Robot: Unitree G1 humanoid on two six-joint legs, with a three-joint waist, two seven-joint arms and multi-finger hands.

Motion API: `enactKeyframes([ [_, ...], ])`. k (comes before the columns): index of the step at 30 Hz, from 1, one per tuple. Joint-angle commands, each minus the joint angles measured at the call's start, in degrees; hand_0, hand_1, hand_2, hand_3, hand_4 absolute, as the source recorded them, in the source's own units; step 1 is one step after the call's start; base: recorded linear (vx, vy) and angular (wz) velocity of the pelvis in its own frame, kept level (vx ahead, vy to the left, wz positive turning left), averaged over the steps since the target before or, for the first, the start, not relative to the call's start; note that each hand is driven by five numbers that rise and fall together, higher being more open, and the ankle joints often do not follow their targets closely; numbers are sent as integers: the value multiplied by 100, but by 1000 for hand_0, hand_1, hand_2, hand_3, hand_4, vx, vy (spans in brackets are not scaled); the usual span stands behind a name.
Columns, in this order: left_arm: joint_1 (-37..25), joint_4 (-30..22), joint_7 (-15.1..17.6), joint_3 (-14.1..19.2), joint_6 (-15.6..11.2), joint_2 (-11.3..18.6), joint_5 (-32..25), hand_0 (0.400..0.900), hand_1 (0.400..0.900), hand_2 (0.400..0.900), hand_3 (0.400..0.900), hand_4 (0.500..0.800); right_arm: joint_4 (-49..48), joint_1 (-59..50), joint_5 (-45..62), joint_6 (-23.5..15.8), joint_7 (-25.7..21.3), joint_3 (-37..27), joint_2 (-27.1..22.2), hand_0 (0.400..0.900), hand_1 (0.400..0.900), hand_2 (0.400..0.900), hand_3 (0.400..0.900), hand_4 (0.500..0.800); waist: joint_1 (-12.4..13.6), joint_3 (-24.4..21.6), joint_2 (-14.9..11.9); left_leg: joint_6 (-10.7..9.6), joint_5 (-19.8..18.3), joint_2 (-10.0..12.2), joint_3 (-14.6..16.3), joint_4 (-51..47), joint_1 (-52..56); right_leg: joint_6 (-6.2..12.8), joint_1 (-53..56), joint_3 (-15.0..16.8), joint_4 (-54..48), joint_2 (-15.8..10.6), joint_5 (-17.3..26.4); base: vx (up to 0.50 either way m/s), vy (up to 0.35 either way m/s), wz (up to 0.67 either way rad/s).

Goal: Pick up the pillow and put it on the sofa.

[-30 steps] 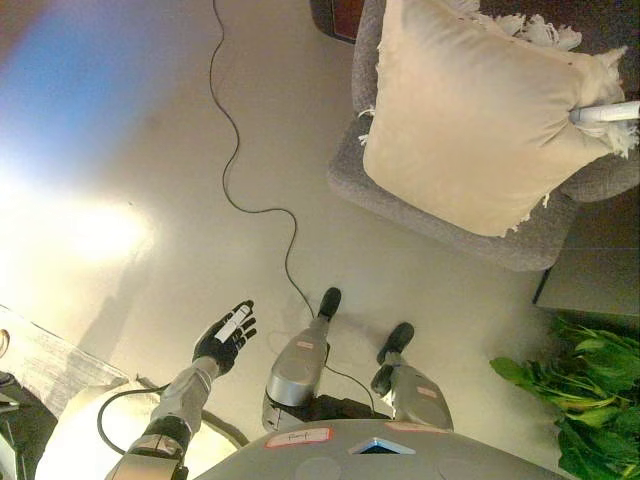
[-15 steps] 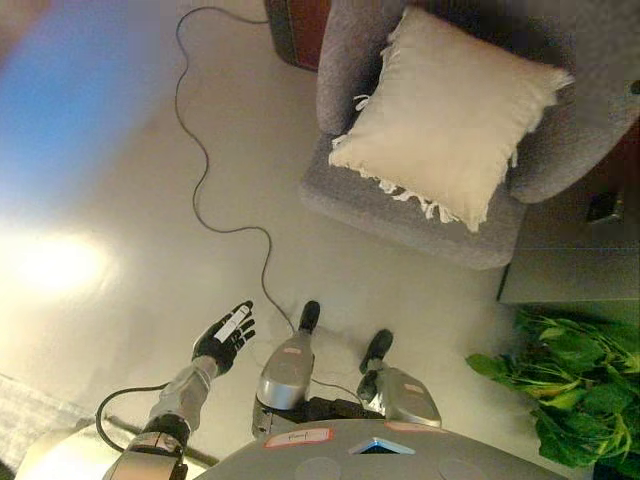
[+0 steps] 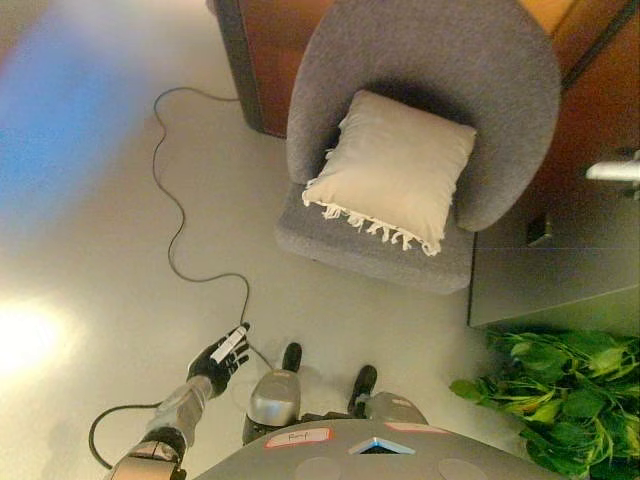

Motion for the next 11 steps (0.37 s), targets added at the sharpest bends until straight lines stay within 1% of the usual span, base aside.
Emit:
enactKeyframes([
  [1, -215, 368, 25, 101, -222, 165, 269, 900, 900, 900, 900, 800, -593, 574, 222, -652, -5, -57, 406, 900, 900, 900, 900, 800, -114, -319, -191, -224, -850, 91, 296, 33, 384, 388, 365, 160, 126, -193, -704, -11, 23, -12],
  [2, -250, 407, 45, 121, -212, 146, 286, 900, 900, 900, 900, 800, -651, 861, 218, -773, 26, -123, 657, 900, 900, 900, 900, 800, -150, -324, -191, -214, -867, 90, 325, 34, 415, 391, 381, 174, 131, -191, -707, -15, 24, -10],
  [4, -330, 483, 58, 156, -191, 126, 375, 900, 900, 900, 900, 800, -773, 1289, 265, -861, 115, -144, 1122, 900, 900, 900, 900, 800, -223, -334, -188, -195, -892, 94, 376, 32, 476, 384, 402, 216, 157, -178, -719, -10, 29, -7],
  [6, -380, 543, 73, 174, -109, 118, 449, 900, 900, 900, 900, 800, -763, 1637, 222, -952, 107, -130, 1519, 900, 900, 900, 900, 800, -281, -338, -187, -173, -920, 92, 420, 46, 520, 381, 418, 261, 183, -168, -733, -5, 29, -5],
  [7, -406, 593, 124, 185, -41, 93, 587, 900, 900, 900, 900, 800, -733, 1835, 231, -982, 117, -116, 1734, 900, 900, 900, 900, 800, -311, -347, -185, -158, -929, 91, 445, 55, 540, 378, 425, 286, 201, -162, -739, -5, 27, -5],
  [8, -419, 632, 149, 178, 4, 74, 656, 900, 900, 900, 900, 800, -687, 1967, 191, -981, 135, -114, 1872, 900, 900, 900, 900, 800, -326, -355, -188, -148, -934, 87, 457, 62, 553, 376, 430, 305, 211, -156, -744, 0, 0, 0],
  [9, -435, 669, 164, 171, 56, 44, 735, 900, 900, 900, 900, 800, -572, 2168, 61, -1060, 106, -125, 2082, 900, 900, 900, 900, 800, -339, -362, -189, -136, -949, 82, 470, 72, 577, 378, 442, 324, 219, -150, -748, 0, 0, 0],
  [11, -485, 731, 222, 139, 165, -17, 838, 900, 900, 900, 900, 800, -218, 2452, -168, -1034, 90, -91, 2455, 900, 900, 900, 900, 800, -345, -374, -188, -107, -982, 67, 486, 92, 622, 384, 478, 327, 220, -149, -752, 0, 0, 0],
])
